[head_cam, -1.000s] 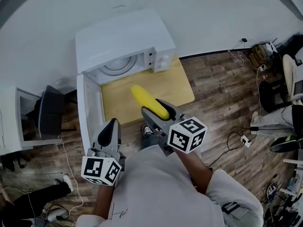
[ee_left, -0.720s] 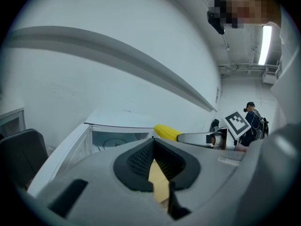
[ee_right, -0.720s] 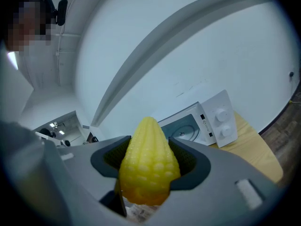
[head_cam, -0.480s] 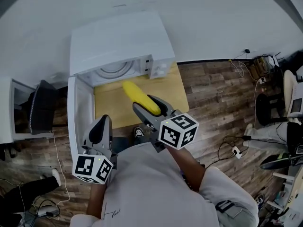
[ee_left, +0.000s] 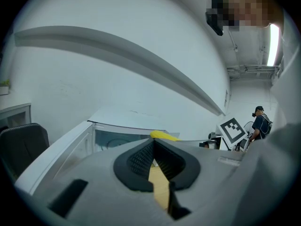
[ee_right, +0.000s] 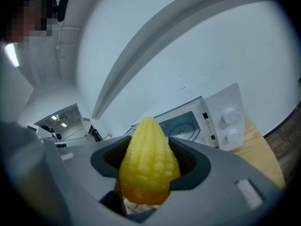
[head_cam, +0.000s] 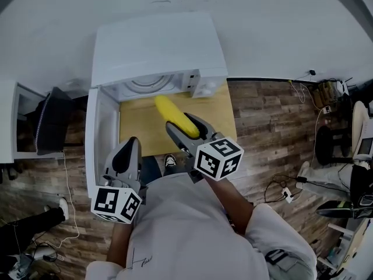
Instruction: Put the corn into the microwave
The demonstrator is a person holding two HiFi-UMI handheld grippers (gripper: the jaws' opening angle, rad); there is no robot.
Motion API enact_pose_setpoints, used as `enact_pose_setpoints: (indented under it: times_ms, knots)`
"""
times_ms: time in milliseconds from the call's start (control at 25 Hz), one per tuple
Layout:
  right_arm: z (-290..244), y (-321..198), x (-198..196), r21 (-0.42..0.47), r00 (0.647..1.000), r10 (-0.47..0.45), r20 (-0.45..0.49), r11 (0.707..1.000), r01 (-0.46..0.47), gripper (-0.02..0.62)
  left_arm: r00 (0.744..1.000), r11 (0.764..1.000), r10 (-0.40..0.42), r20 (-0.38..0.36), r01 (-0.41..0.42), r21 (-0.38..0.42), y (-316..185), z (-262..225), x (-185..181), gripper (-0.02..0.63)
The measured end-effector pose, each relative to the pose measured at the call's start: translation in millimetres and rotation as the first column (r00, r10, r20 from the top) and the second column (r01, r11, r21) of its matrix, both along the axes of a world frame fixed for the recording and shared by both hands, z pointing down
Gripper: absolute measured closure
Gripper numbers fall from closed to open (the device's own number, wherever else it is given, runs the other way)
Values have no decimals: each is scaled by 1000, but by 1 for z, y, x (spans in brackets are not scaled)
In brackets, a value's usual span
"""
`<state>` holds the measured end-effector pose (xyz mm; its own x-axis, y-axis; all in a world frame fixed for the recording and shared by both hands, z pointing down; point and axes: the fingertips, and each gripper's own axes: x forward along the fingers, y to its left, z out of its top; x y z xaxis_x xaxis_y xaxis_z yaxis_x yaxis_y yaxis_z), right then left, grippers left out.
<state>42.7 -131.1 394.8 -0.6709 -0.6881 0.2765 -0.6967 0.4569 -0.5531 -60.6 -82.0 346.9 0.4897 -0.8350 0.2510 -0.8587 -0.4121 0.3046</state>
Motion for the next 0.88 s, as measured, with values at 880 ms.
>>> enact_pose_setpoints:
  times_ms: [880]
  knots:
    - [46, -55, -19, -57, 998, -4, -64, 998, 0, 331, 1000, 999, -2, 3, 2, -32, -43, 8, -15, 614]
